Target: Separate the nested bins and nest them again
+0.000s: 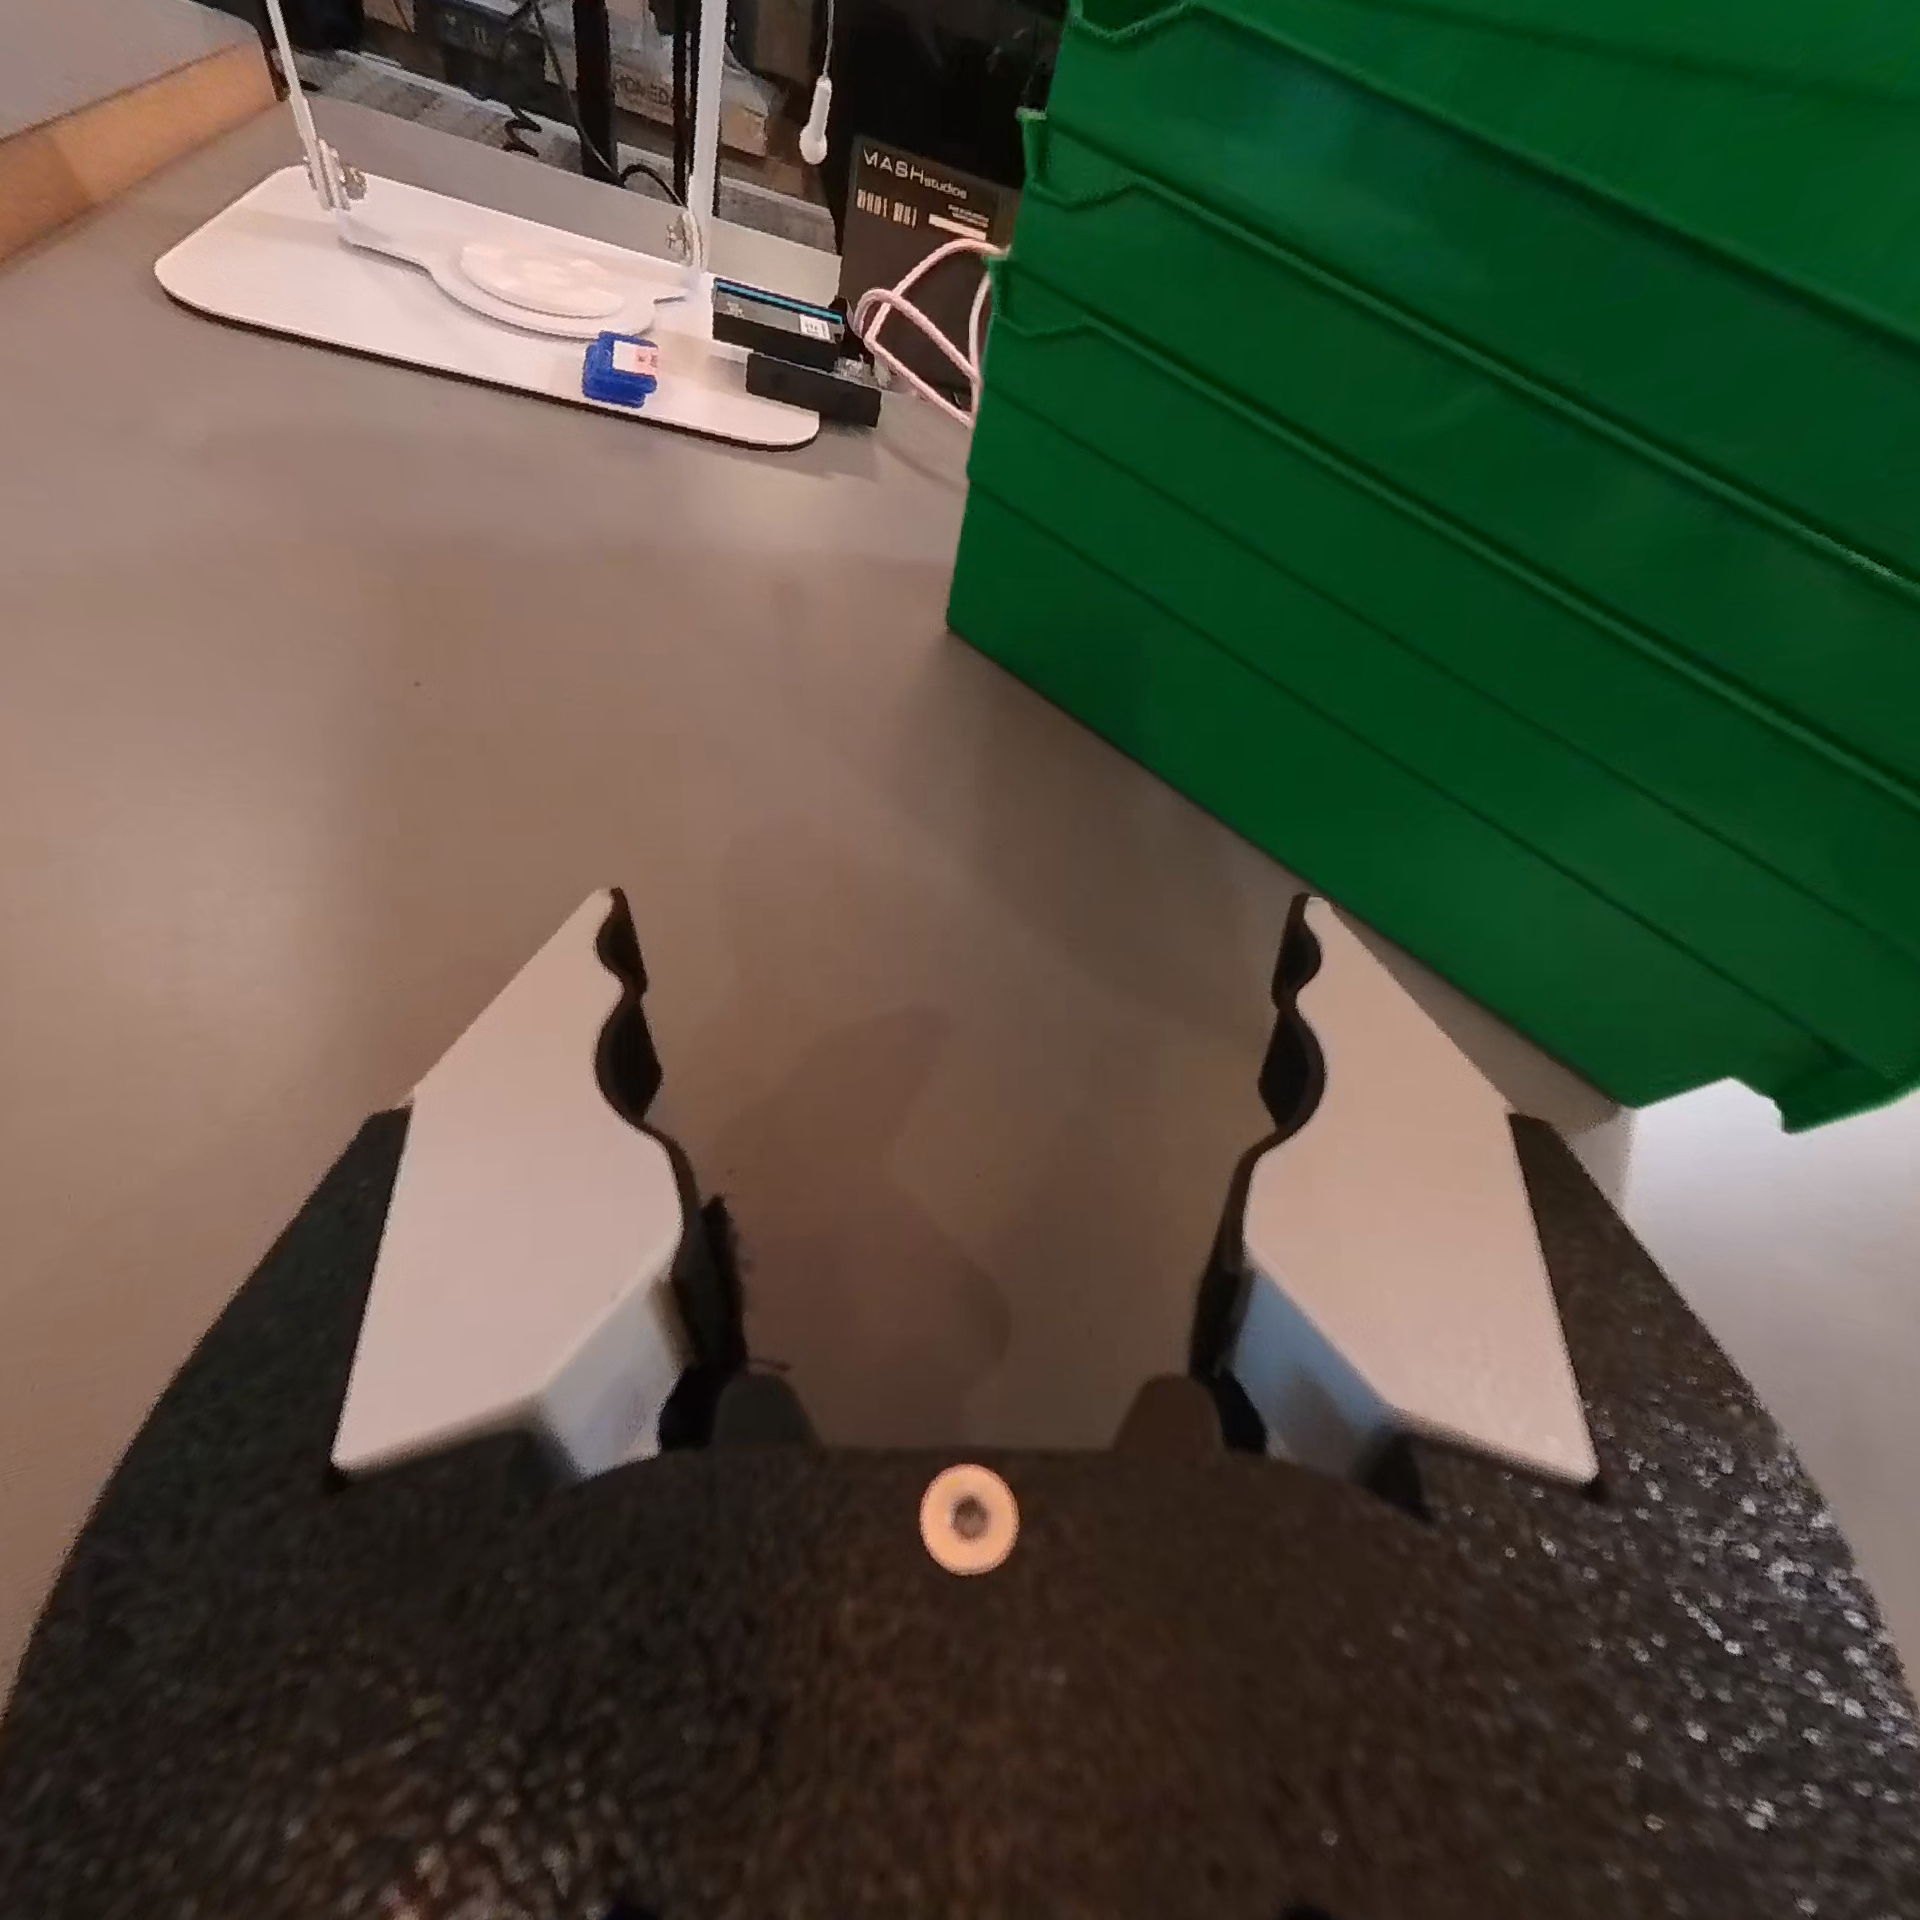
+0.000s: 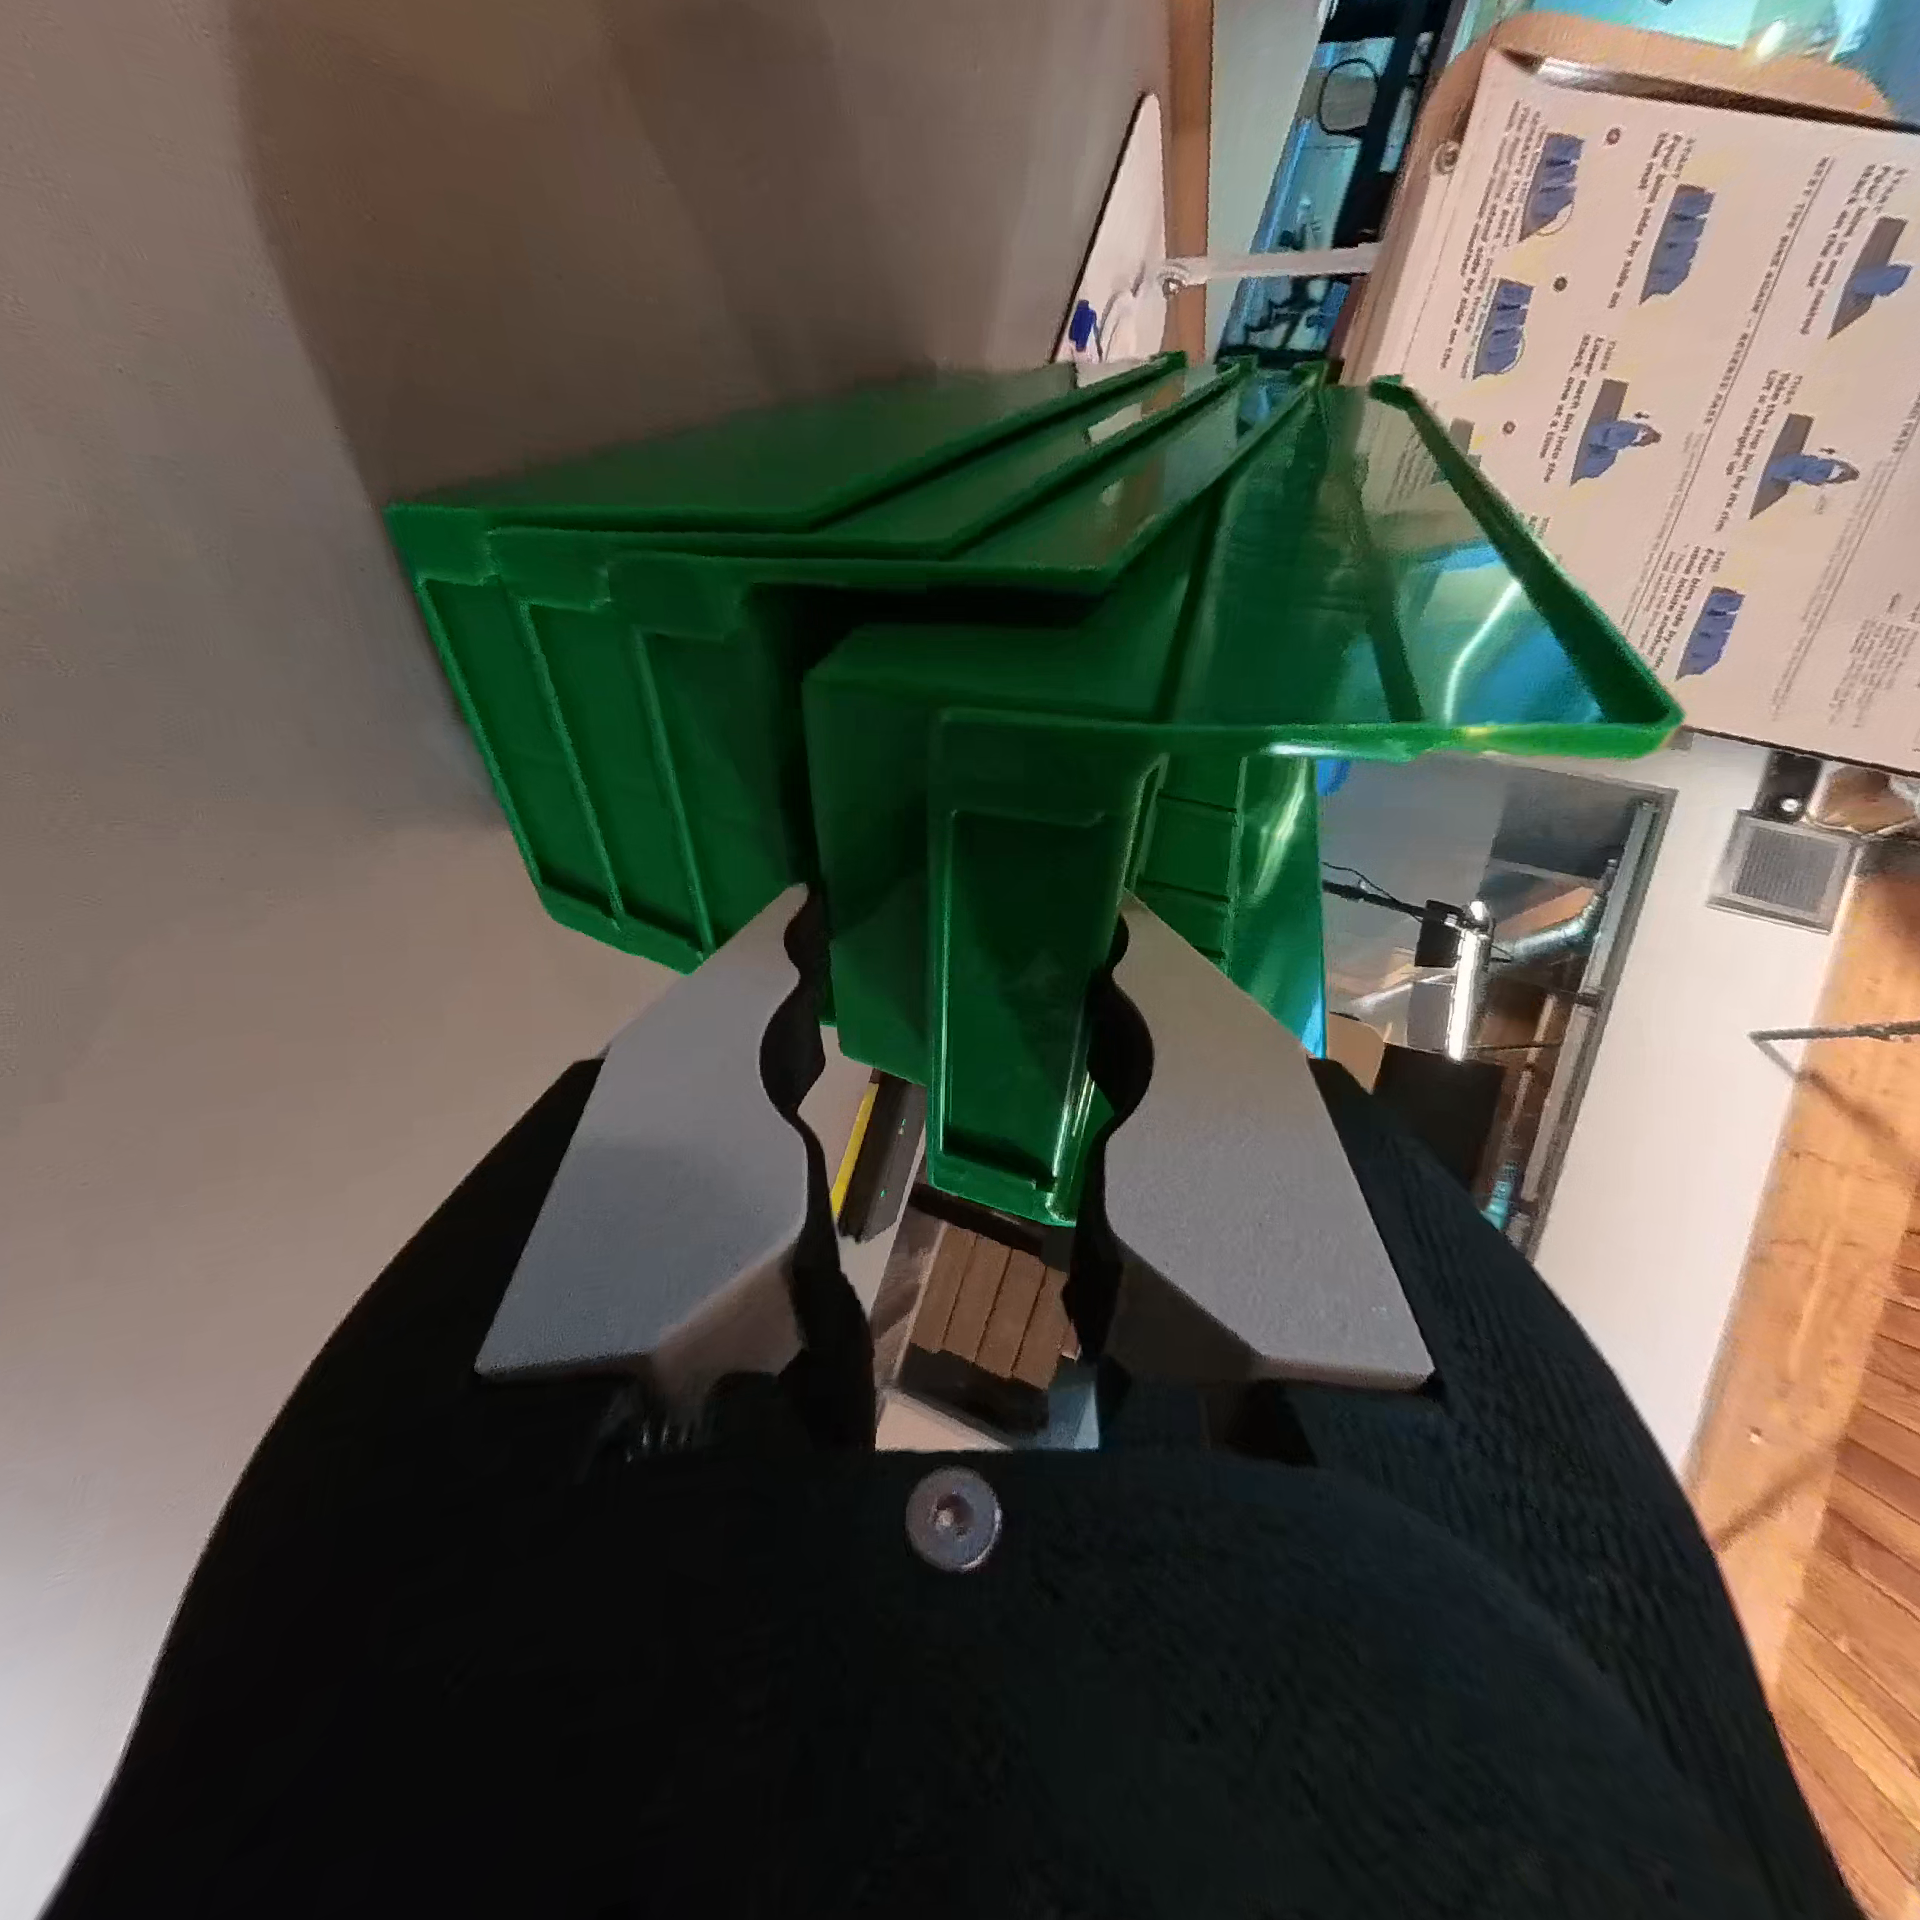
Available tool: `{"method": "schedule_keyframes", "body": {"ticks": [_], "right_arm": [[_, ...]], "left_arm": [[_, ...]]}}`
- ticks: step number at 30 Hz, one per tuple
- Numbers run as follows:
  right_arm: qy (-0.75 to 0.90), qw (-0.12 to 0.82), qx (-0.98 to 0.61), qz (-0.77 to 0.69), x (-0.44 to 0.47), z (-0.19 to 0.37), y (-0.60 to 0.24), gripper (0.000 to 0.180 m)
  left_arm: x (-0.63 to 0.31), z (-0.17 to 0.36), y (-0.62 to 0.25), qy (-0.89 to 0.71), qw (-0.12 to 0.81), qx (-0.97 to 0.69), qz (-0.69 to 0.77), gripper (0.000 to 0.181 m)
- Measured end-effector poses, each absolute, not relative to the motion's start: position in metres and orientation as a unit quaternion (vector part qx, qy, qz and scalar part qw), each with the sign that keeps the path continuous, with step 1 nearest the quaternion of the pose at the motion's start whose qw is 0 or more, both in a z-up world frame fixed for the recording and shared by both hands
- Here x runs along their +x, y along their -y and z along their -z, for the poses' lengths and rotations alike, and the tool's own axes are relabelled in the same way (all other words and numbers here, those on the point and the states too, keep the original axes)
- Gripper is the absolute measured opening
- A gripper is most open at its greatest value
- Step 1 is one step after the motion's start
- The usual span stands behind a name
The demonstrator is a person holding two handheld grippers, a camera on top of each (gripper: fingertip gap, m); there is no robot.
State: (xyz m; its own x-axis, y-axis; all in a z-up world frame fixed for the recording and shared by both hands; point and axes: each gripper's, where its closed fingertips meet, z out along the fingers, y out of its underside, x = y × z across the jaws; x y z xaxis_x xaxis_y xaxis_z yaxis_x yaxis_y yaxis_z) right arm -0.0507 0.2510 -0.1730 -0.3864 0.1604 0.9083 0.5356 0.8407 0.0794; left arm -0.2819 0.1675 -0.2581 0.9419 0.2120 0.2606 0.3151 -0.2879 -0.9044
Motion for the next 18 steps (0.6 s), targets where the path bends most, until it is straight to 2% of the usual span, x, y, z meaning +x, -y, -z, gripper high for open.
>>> {"method": "schedule_keyframes", "body": {"ticks": [8, 13, 18], "right_arm": [[0.798, 0.526, -0.219, 0.198, -0.048, 0.17, -0.251, 0.049], [0.728, 0.616, -0.224, 0.2, -0.043, 0.119, -0.249, 0.048], [0.698, 0.633, -0.244, 0.227, -0.018, 0.089, -0.256, 0.048]], "left_arm": [[-0.283, 0.258, -0.167, 0.169, 0.574, -0.8, 0.053, 0.117], [-0.283, 0.259, -0.167, 0.17, 0.573, -0.8, 0.055, 0.116], [-0.283, 0.258, -0.167, 0.171, 0.575, -0.798, 0.057, 0.116]]}}
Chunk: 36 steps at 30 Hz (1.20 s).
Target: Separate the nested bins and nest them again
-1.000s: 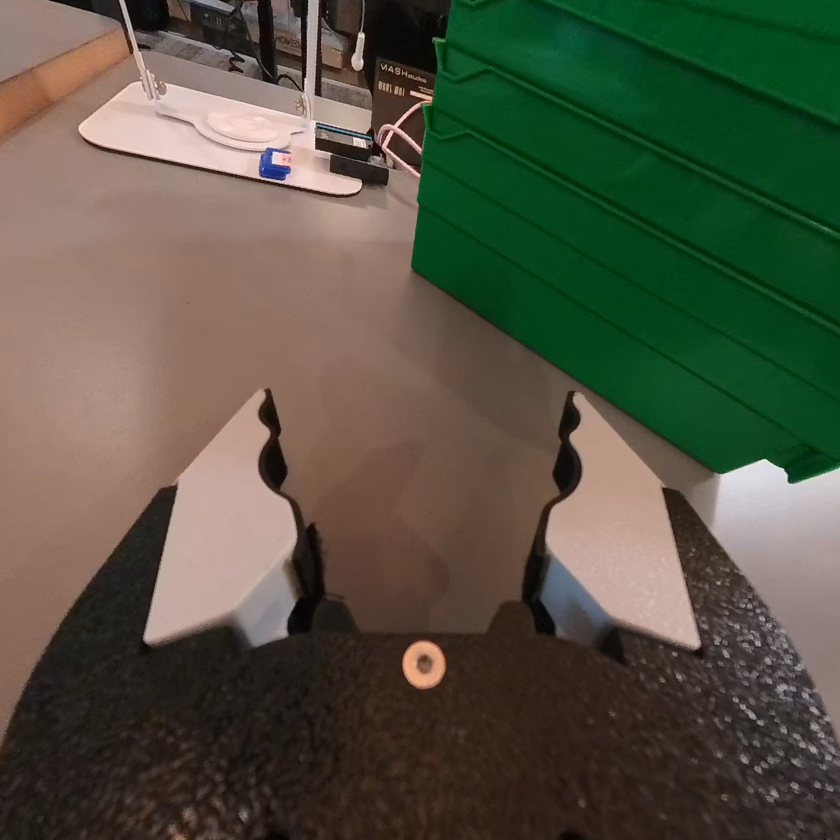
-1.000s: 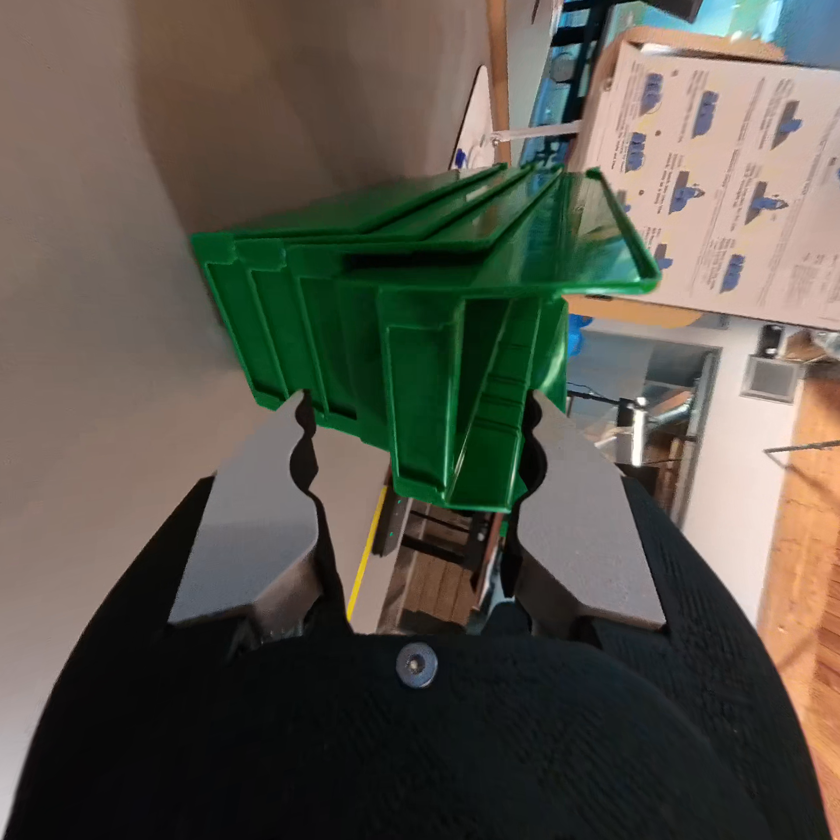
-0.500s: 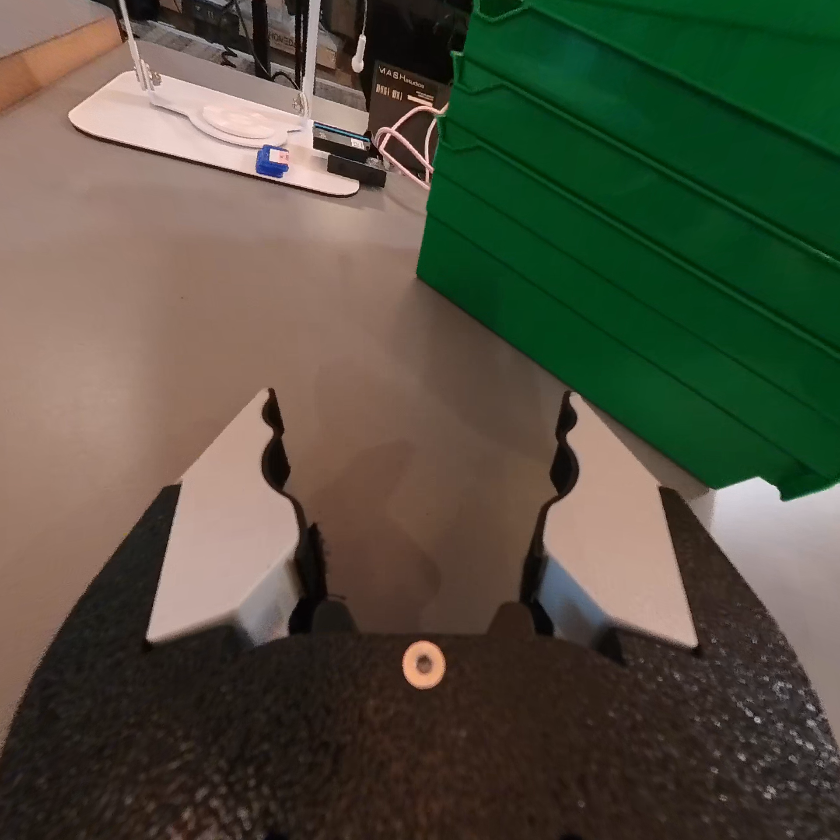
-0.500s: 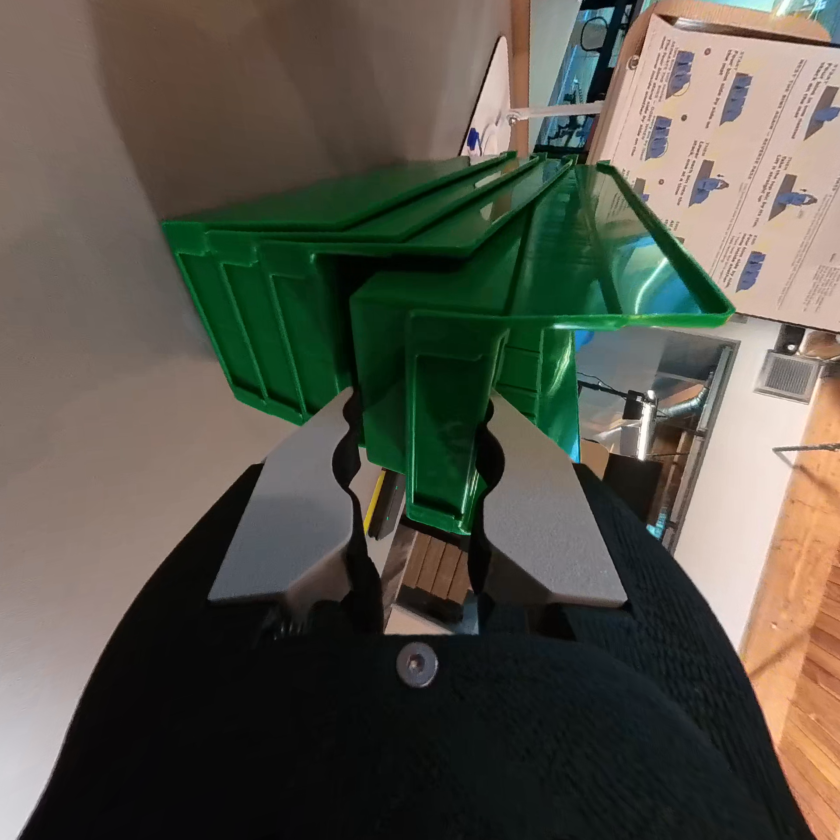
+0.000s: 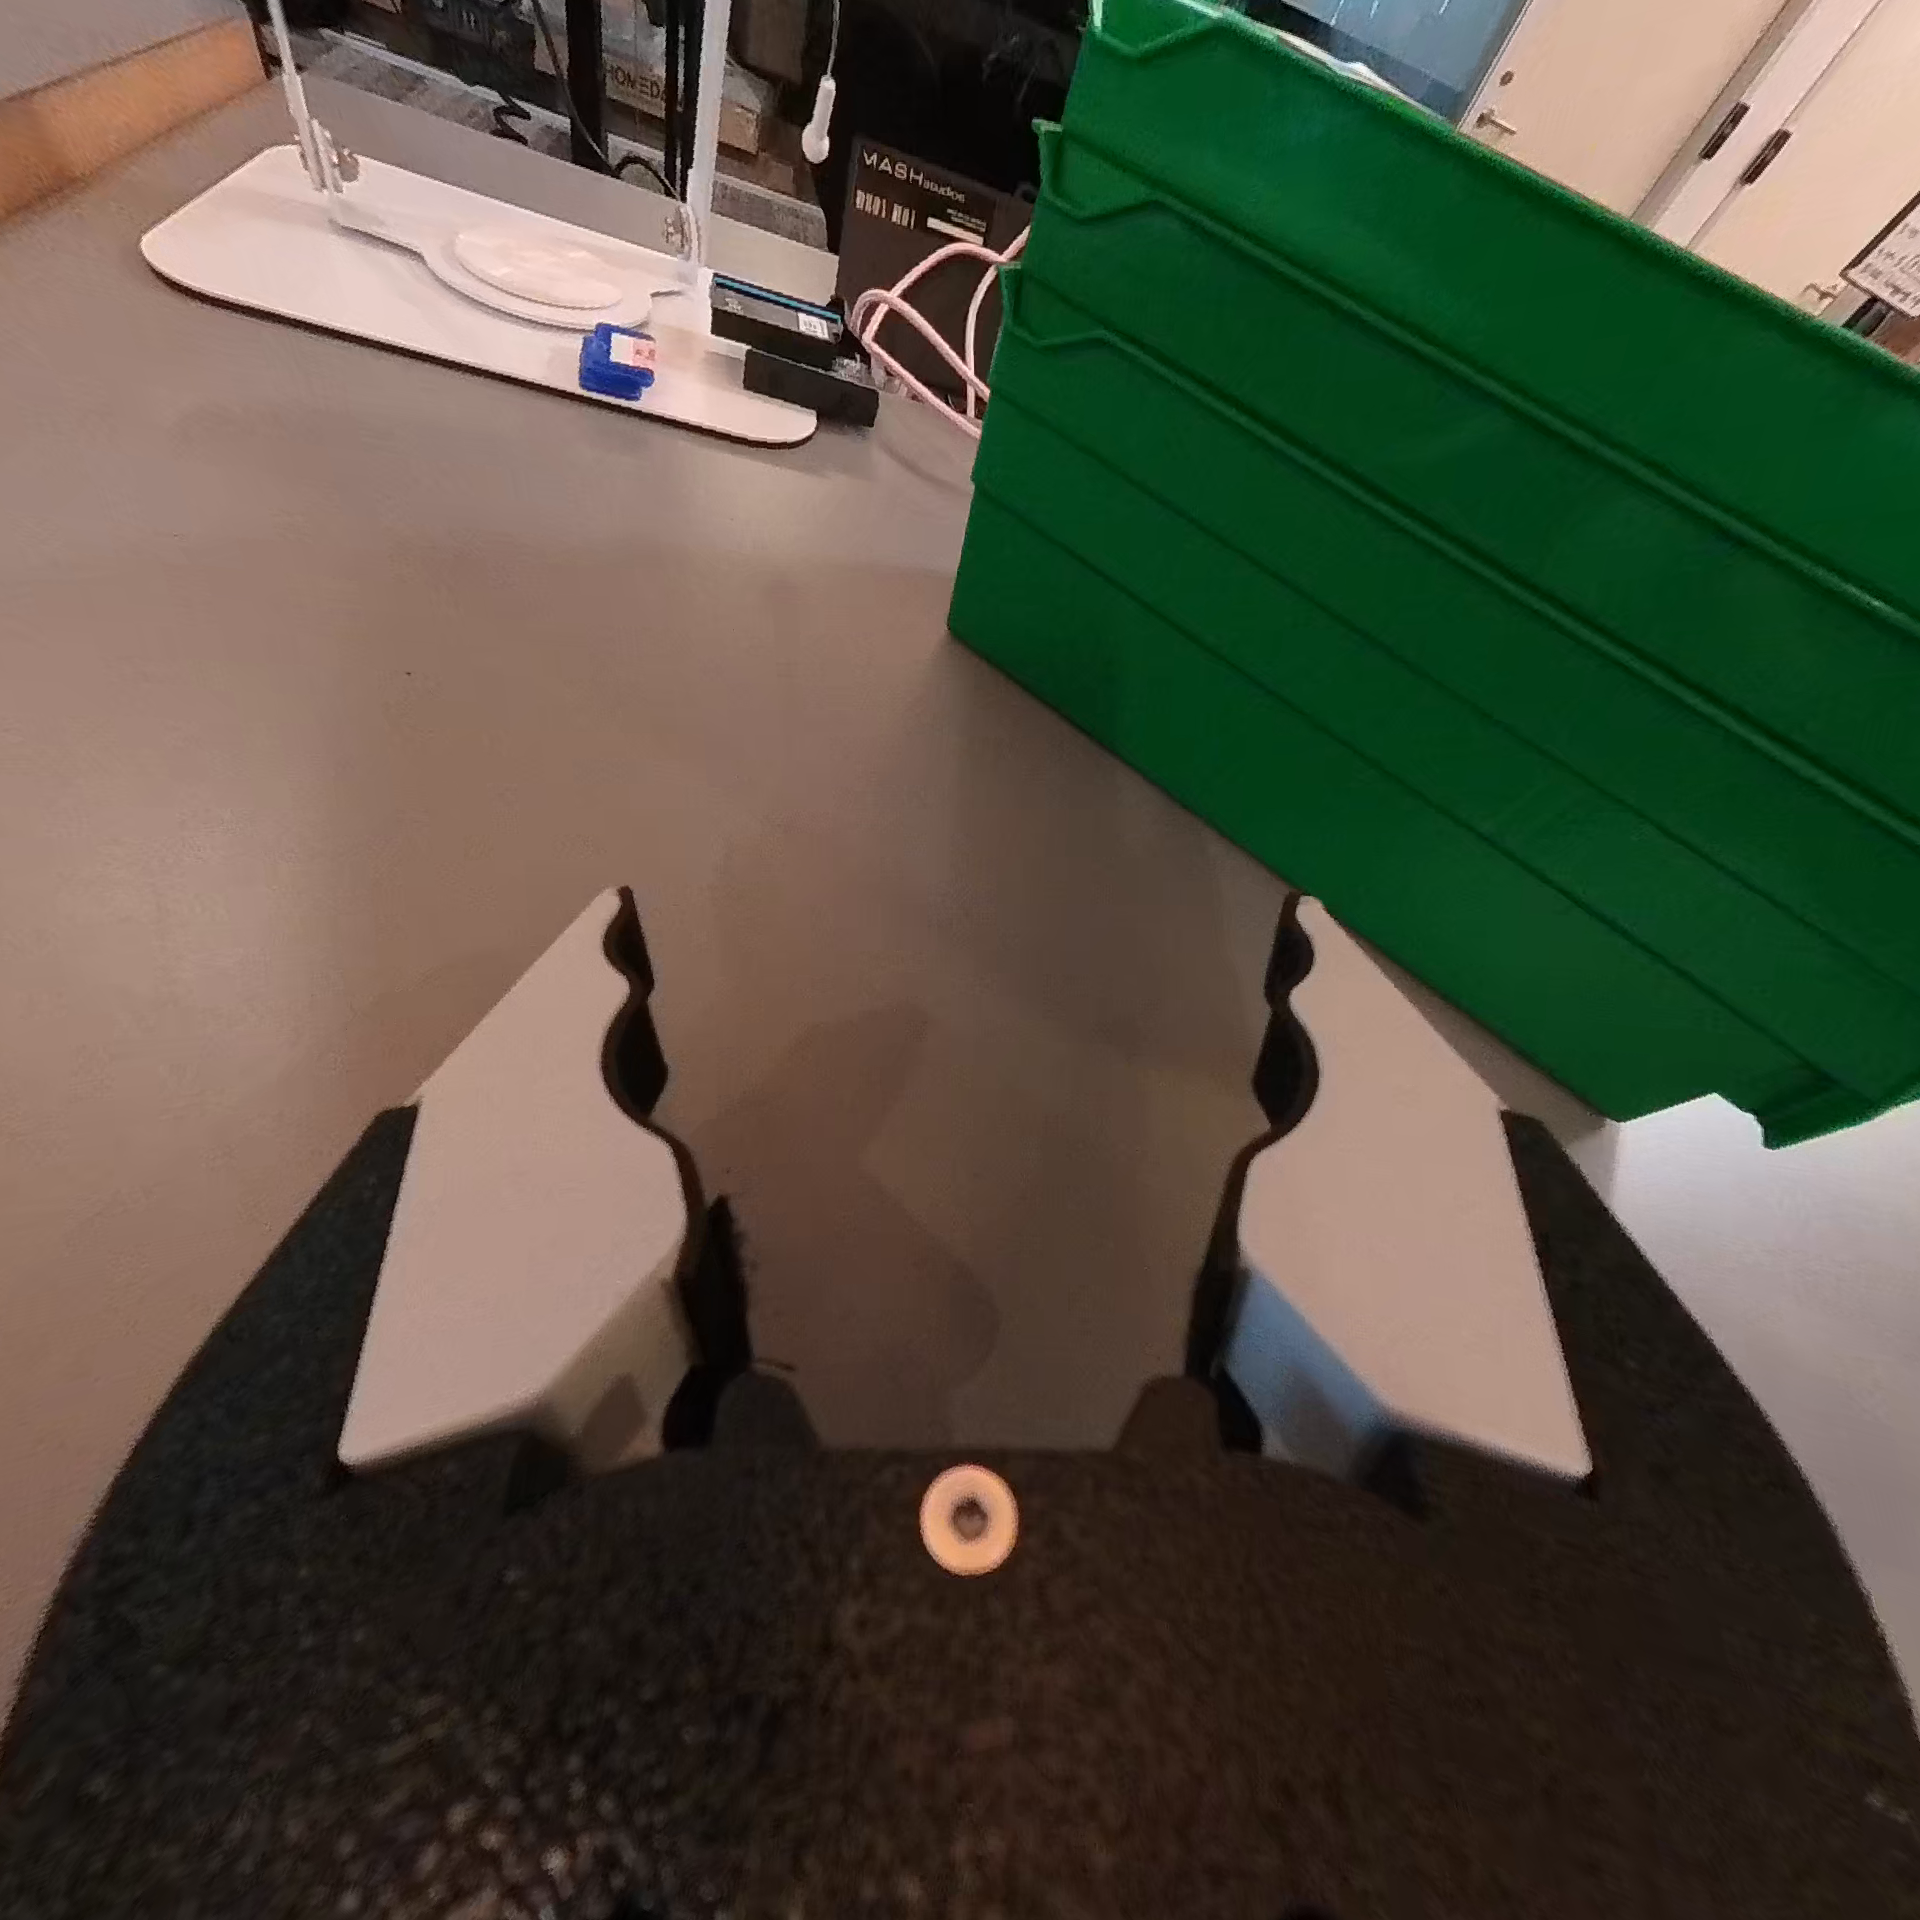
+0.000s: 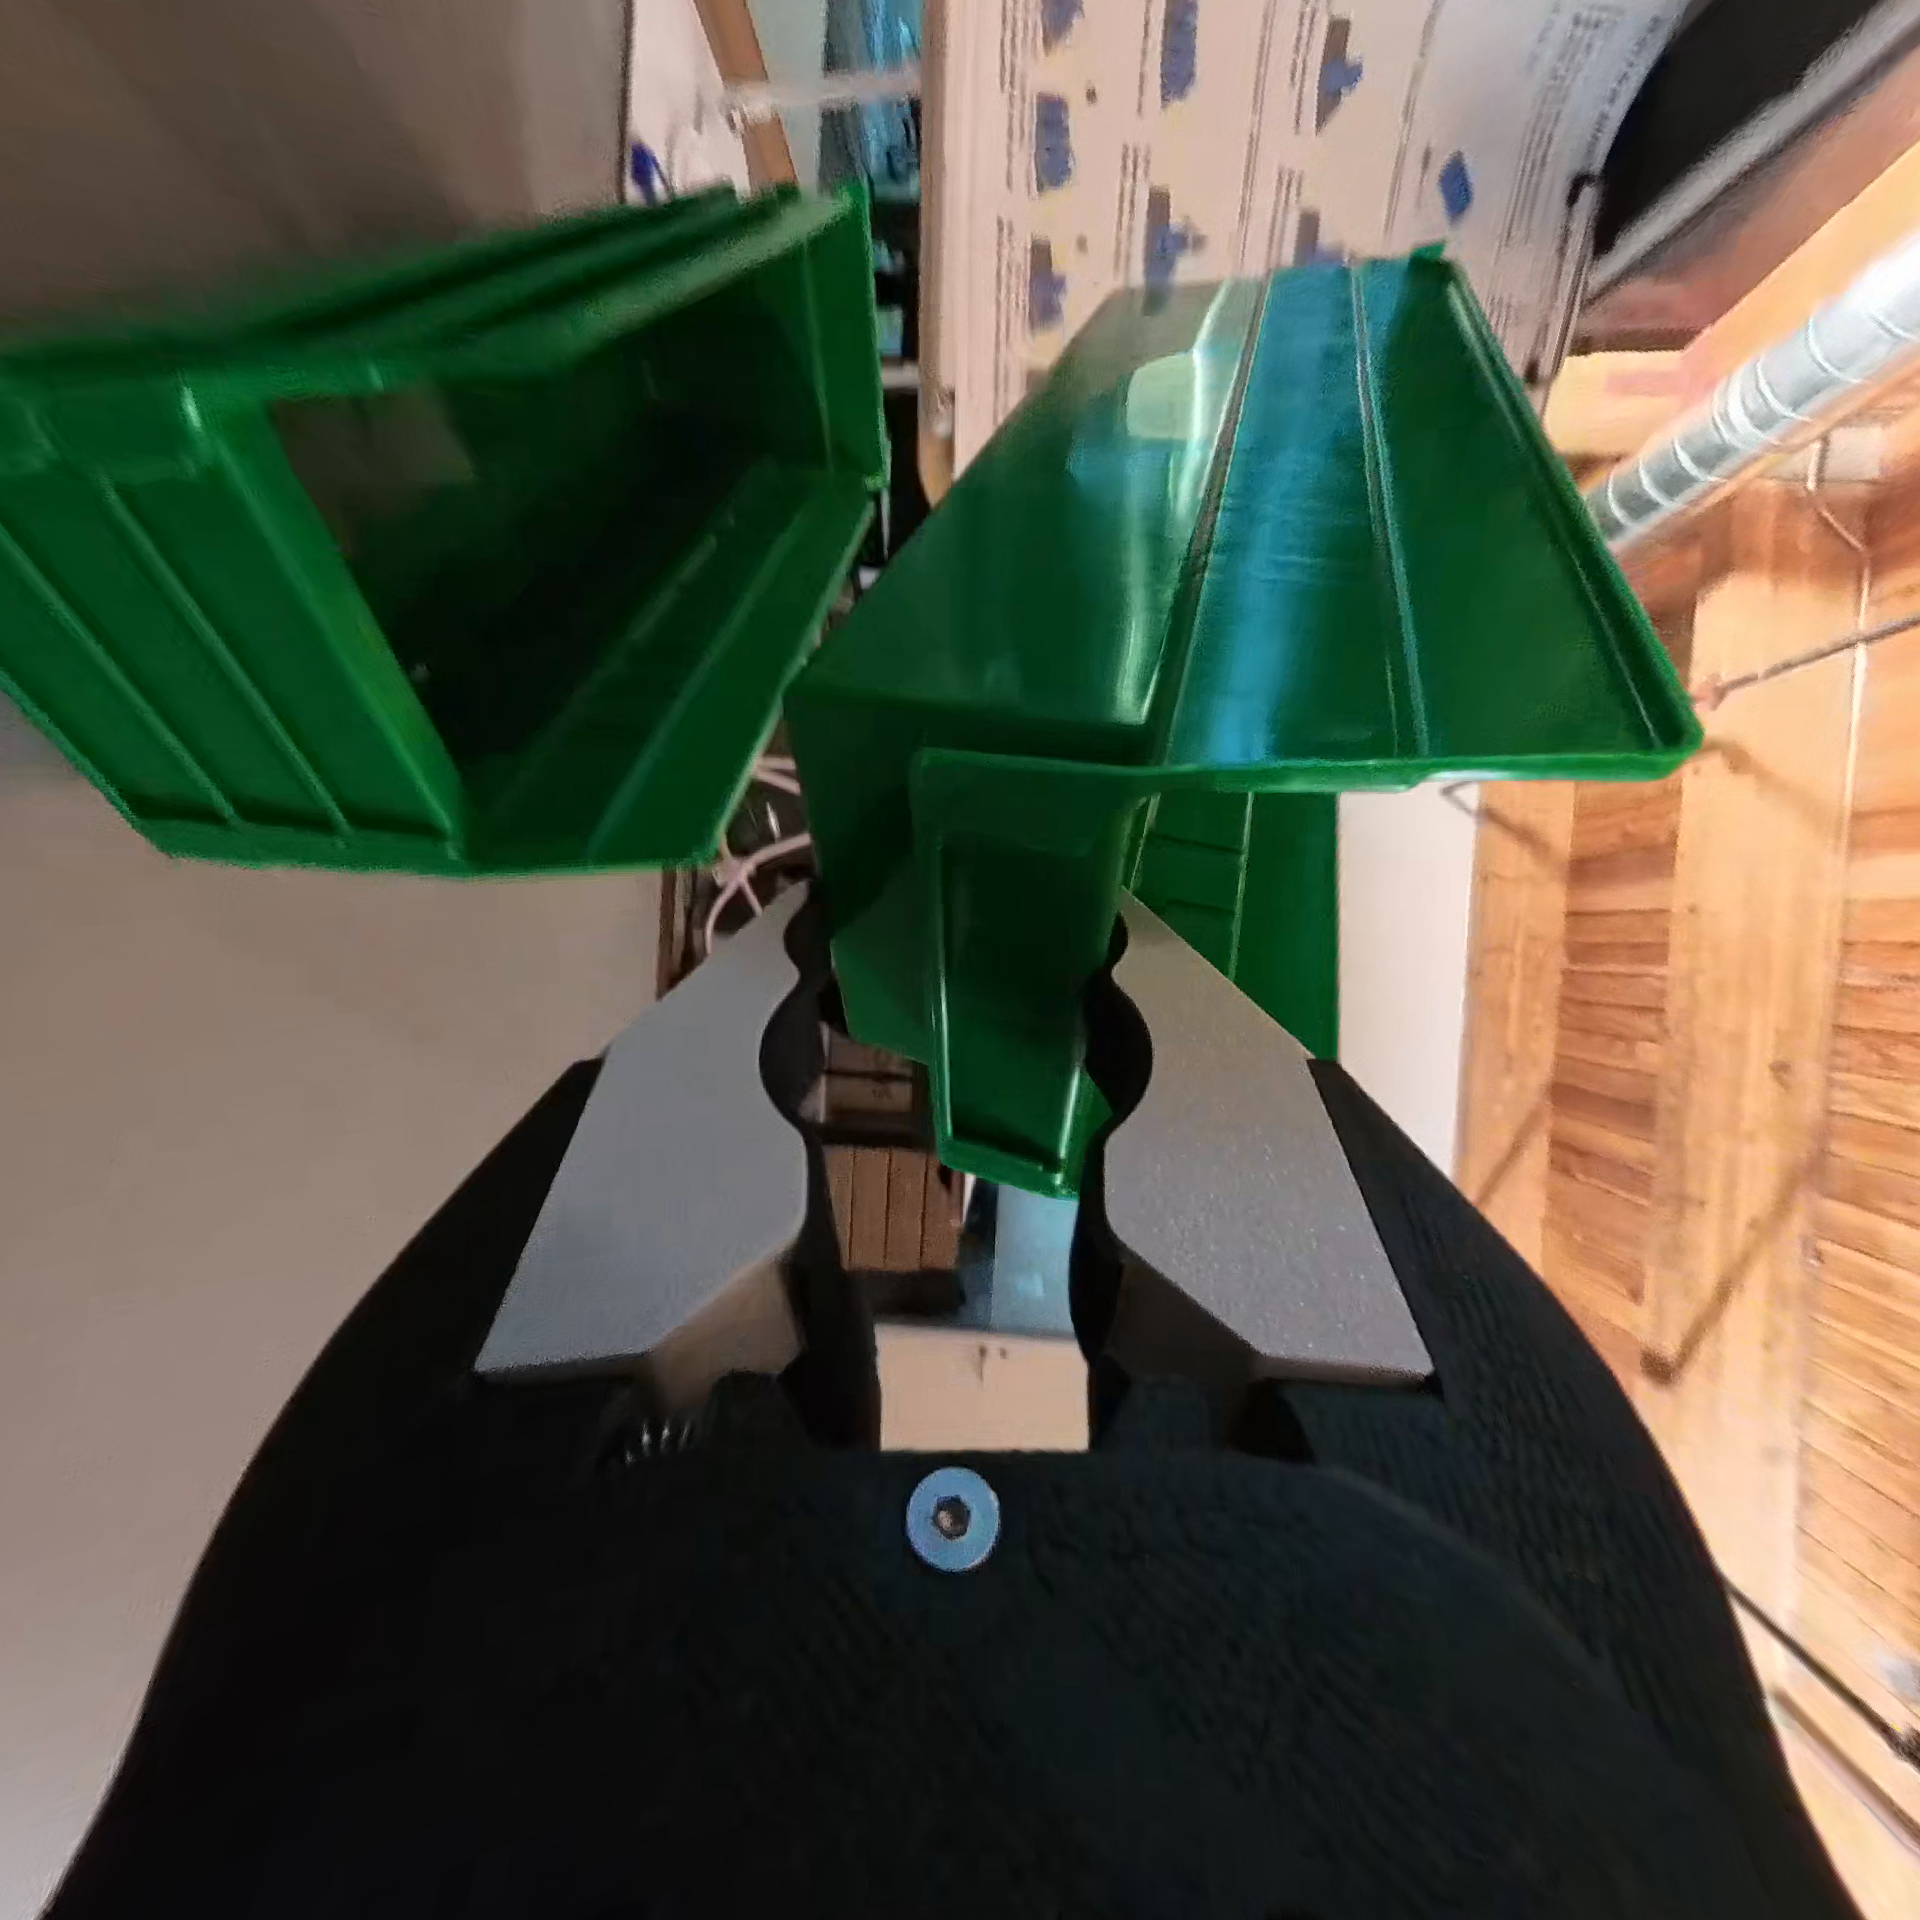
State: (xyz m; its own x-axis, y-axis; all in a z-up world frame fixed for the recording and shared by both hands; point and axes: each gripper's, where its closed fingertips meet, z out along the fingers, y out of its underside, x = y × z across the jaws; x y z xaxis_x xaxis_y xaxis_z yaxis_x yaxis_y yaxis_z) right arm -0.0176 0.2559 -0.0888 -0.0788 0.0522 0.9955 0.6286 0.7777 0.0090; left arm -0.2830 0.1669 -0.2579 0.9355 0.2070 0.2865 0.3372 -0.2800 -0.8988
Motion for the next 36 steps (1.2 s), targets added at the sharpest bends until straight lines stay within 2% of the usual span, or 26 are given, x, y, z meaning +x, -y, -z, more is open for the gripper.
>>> {"method": "schedule_keyframes", "body": {"ticks": [7, 12, 20, 25, 36], "right_arm": [[0.627, 0.615, -0.369, 0.303, 0.091, 0.103, -0.313, 0.048], [0.575, 0.552, -0.476, 0.372, 0.204, 0.15, -0.35, 0.048], [0.507, 0.473, -0.596, 0.405, 0.347, 0.224, -0.364, 0.047], [0.491, 0.465, -0.616, 0.404, 0.39, 0.249, -0.355, 0.048], [0.602, 0.393, -0.566, 0.403, 0.403, 0.275, -0.352, 0.047]], "left_arm": [[-0.284, 0.254, -0.165, 0.175, 0.588, -0.788, 0.063, 0.116], [-0.285, 0.254, -0.165, 0.178, 0.587, -0.787, 0.064, 0.116], [-0.284, 0.257, -0.166, 0.175, 0.578, -0.795, 0.056, 0.116], [-0.286, 0.257, -0.166, 0.182, 0.579, -0.792, 0.066, 0.115], [-0.29, 0.255, -0.164, 0.203, 0.586, -0.78, 0.089, 0.115]]}}
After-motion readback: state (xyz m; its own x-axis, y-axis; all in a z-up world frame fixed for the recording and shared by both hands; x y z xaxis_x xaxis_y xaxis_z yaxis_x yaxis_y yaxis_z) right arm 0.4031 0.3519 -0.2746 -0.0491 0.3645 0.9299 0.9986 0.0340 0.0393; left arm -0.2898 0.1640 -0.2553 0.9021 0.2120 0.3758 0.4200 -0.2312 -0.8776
